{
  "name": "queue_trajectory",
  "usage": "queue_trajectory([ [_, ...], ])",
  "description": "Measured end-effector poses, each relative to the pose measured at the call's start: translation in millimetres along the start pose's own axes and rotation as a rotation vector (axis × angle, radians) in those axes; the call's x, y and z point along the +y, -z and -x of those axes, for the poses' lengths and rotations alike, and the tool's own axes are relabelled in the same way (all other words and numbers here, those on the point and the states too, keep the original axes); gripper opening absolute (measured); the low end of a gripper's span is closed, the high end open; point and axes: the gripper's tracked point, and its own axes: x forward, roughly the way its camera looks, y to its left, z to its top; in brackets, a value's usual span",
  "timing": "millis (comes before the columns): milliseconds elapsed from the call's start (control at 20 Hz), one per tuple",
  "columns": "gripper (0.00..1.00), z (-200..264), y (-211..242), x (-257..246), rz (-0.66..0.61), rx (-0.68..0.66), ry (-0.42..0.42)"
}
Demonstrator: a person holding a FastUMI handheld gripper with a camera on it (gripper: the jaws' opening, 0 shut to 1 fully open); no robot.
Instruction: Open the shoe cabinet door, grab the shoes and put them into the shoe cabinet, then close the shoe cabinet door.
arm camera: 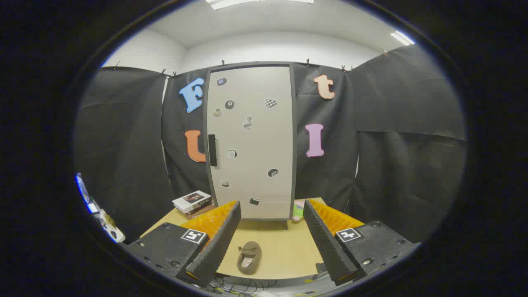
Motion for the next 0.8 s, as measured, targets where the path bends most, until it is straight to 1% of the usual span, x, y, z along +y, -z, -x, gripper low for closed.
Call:
queue_trajectory([
  [100, 0.99, -1.5, -0.4, 3.5, 0.010, 0.004, -0.005],
  [400, 0.99, 0.1, 0.1, 1.3, 0.027, 0.006, 0.017],
  [600, 0.99, -2.8, -5.8, 3.1, 0.007, -0.005, 0.027],
  [800, 0.99, -17.4, -16.9, 10.9, 0.014, -0.027, 0.034],
])
